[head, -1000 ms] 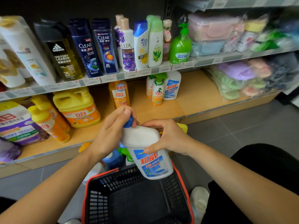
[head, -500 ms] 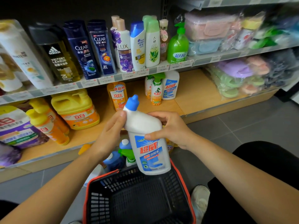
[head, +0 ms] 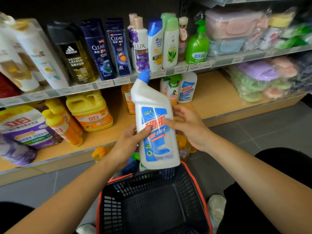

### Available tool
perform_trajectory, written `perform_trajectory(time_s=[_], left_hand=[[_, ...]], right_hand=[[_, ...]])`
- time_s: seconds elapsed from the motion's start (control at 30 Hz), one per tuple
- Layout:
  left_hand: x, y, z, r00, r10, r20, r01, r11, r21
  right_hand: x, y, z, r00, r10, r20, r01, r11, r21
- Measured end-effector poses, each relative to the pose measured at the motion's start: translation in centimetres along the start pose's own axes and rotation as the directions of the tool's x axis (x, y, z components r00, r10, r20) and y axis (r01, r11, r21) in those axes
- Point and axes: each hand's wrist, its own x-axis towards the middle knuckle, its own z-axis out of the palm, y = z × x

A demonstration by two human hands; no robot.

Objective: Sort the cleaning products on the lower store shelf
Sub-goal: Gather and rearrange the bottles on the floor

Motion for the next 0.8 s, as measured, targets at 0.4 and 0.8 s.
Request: perform_trajectory(time_s=[0.4,0.8], left_hand=[[-0.6,0.4,-1.1,0.997,0.032,-0.068,-0.047,0.971,-0.233],[-0.9,2.5,-1.4,0.975,0.212,0.071,-0.222,0.953,0.208]], right_hand=[[-1.3,0.9,0.1,0.975,0.053,0.217,-0.092,0.980,0.176],[-1.0,0.4,-0.5,0.916,-0.396,0.057,0.363,0.763,-0.535]])
